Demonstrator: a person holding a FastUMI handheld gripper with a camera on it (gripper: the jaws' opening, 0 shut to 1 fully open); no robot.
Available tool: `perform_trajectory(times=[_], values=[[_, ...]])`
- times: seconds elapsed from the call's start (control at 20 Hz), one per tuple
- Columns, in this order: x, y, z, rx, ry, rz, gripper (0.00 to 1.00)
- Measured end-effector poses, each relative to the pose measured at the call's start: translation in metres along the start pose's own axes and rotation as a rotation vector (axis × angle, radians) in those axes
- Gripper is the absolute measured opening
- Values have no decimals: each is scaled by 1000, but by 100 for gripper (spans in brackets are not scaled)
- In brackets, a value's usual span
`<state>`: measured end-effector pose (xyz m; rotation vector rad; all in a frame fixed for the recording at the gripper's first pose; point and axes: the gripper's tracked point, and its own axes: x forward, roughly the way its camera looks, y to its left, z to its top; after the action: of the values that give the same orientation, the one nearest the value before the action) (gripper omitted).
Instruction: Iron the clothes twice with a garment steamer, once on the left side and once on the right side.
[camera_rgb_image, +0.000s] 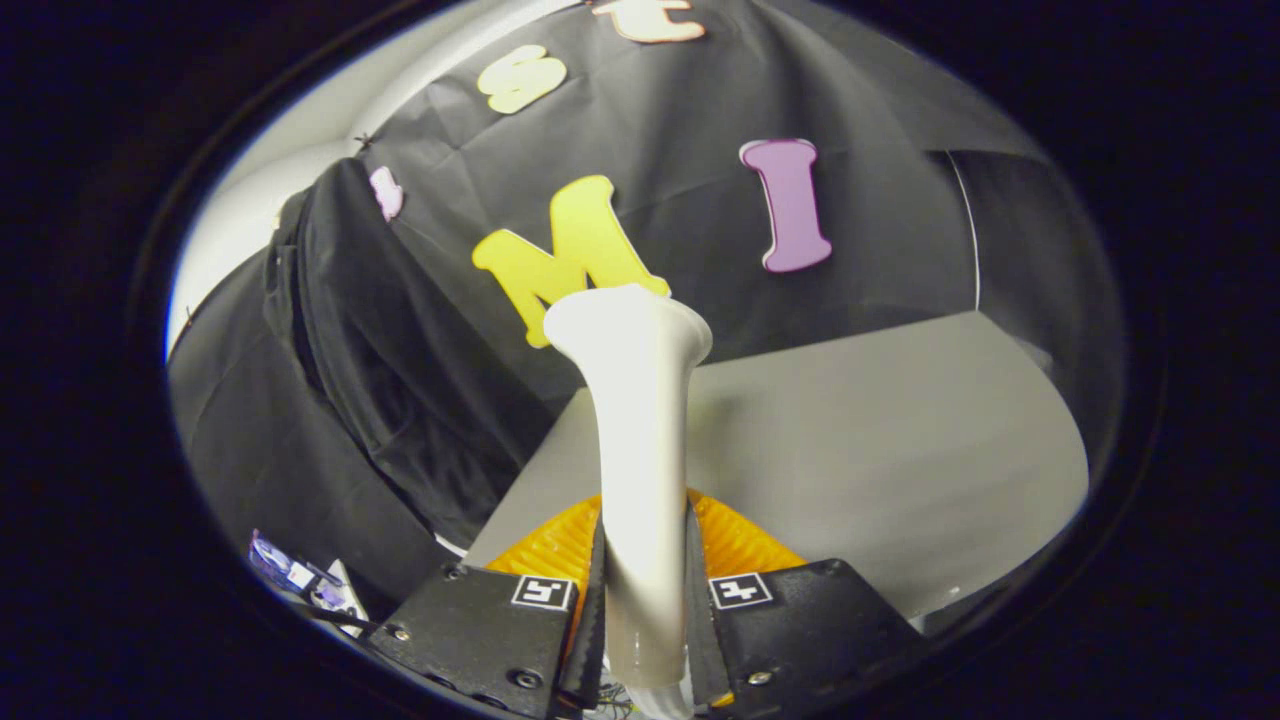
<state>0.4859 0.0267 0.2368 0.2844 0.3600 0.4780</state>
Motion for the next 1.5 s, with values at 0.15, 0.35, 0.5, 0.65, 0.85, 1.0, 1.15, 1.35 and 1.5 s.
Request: perform_trajectory(times=[0.15,0.35,0.5,0.65,0.85,1.0,1.15,1.35,1.5], values=[[-19,38,4,-59,-63,-17,36],[-46,102,9,-112,-160,-59,36],[-66,154,14,-135,-240,-105,36],[-73,202,22,-166,-301,-153,36],[-77,256,35,-223,-379,-221,36],[-67,292,49,-260,-422,-273,36],[-51,321,60,-290,-453,-306,36],[-31,354,74,-320,-478,-318,36],[-15,371,84,-343,-488,-327,36]])
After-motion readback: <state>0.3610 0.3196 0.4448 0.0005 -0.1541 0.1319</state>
